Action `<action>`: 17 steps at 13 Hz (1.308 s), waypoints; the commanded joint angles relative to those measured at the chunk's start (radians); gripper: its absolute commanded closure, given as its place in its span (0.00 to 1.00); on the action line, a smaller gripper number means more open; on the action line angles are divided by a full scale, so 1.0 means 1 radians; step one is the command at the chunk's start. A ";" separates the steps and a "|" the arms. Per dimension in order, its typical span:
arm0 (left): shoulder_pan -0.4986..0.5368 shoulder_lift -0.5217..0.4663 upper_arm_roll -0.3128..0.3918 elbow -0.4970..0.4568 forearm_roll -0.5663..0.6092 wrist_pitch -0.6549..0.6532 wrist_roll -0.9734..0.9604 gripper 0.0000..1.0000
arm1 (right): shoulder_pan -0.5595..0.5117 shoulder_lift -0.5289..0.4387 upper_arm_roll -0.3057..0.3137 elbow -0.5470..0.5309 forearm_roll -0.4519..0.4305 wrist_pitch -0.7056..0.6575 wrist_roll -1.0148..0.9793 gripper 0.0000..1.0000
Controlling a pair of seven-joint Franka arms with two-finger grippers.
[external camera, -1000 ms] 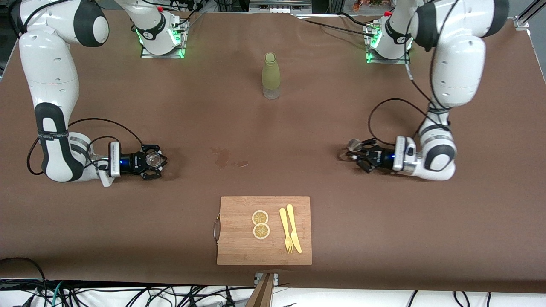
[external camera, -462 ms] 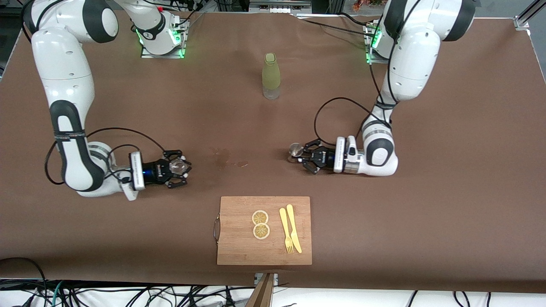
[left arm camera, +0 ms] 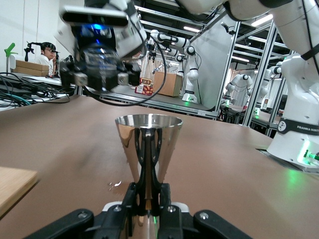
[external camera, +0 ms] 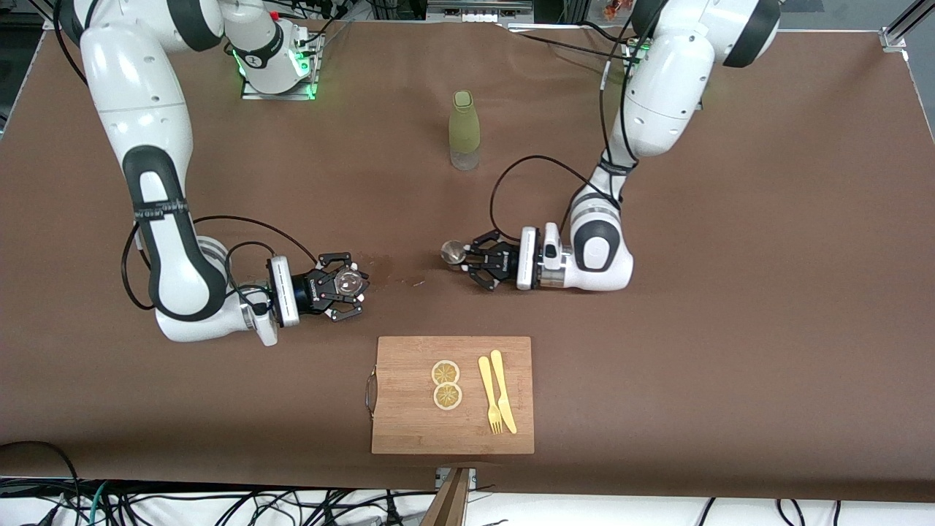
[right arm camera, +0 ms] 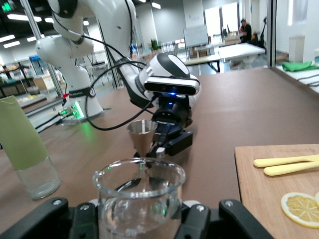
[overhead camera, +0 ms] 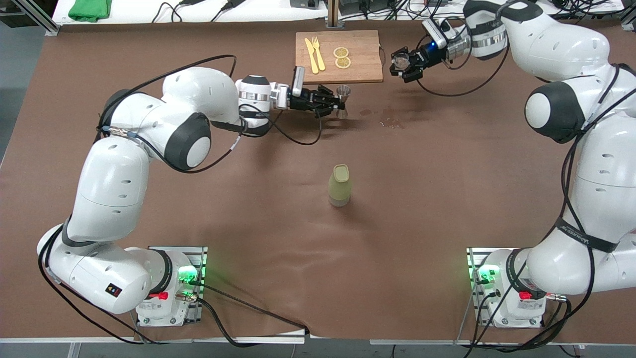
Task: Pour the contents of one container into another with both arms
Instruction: 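Bring the glass with the right gripper above the jigger in the left gripper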
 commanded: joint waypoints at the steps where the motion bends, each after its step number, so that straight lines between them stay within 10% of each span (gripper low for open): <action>1: -0.033 0.064 0.005 0.100 -0.034 0.023 -0.009 1.00 | 0.023 -0.048 -0.006 -0.019 -0.037 0.026 0.039 0.96; 17: -0.142 0.099 0.022 0.185 -0.137 0.123 -0.056 1.00 | 0.136 -0.282 -0.006 -0.224 -0.350 0.162 0.107 0.96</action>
